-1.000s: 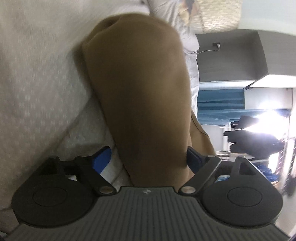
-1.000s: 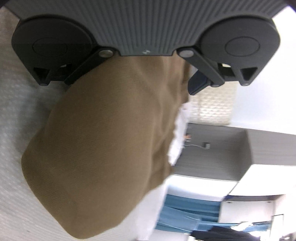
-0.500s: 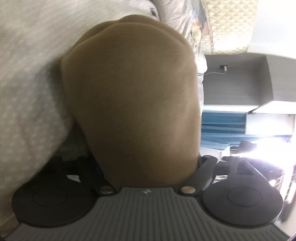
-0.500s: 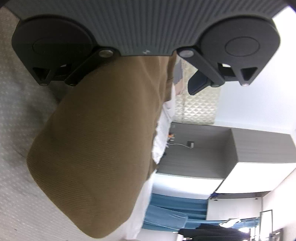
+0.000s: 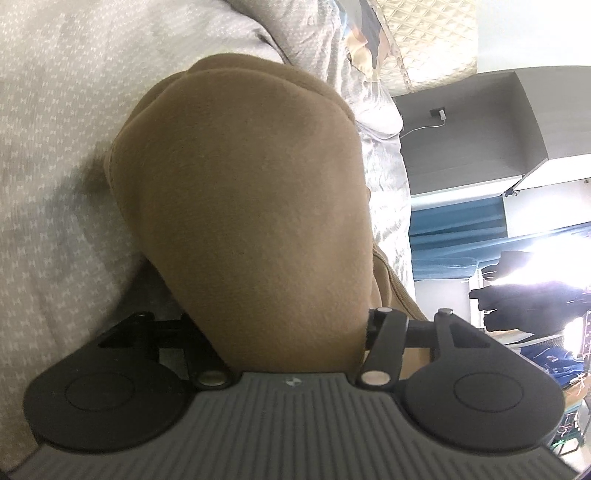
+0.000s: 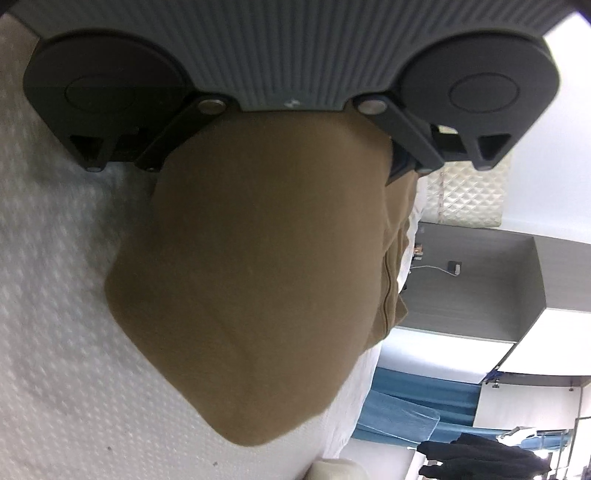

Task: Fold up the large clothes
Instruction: 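Lift the hoodie bundle with both grippers and carry it toward the clothes pile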

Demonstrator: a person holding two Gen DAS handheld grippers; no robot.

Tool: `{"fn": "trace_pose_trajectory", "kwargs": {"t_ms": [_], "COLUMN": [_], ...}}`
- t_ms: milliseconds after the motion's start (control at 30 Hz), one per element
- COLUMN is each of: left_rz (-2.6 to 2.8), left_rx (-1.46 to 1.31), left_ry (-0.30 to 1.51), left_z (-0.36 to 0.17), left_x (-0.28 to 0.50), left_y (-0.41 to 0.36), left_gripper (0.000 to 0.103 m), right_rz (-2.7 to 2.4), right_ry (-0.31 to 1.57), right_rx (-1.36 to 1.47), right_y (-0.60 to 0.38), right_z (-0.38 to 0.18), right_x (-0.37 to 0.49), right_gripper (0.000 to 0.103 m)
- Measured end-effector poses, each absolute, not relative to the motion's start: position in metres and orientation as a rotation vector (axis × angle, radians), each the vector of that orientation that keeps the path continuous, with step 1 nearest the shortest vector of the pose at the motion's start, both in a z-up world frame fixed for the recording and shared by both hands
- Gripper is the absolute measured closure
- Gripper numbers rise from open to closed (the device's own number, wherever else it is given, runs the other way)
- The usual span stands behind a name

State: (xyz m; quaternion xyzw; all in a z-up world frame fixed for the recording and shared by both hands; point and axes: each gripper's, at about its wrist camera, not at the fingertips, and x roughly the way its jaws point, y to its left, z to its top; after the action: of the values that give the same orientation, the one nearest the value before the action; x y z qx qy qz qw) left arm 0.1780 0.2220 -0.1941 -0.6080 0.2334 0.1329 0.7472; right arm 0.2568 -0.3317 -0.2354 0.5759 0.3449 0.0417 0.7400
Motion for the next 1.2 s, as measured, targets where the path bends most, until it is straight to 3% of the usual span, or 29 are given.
{"fn": "trace_pose_trajectory", "kwargs": {"t_ms": [200, 300, 500, 600, 1200], "left_rz": [0.267, 0.269, 0.277, 0.277, 0.183], "left_rx": [-1.395, -1.4, -1.321, -1.263, -1.098], "left_ry": [0.507, 0.506, 0.517, 0.519, 0.492], "left_z": [-0.205, -0.205, -0.201, -0.19, -0.131], "left_x": [0.179, 0.182, 0.187, 0.194, 0.165], "left_y": [0.232, 0.233, 0.228, 0.227, 0.213], "left_gripper": [0.029, 0.028, 0.042, 0.046, 0.053], "right_rz": [0.059, 0.079, 0.171, 0.231, 0.497], "right_ry": [0.703, 0.695, 0.628, 0.602, 0.453], "right_rx": [1.222, 1.198, 1.046, 0.995, 0.911], "right_y": [-0.323, -0.327, -0.328, -0.328, -0.352], "right_z": [-0.233, -0.231, -0.203, -0.189, -0.117], "right_x": [0.273, 0.265, 0.254, 0.25, 0.207], "right_gripper": [0.006, 0.015, 0.038, 0.042, 0.045]}}
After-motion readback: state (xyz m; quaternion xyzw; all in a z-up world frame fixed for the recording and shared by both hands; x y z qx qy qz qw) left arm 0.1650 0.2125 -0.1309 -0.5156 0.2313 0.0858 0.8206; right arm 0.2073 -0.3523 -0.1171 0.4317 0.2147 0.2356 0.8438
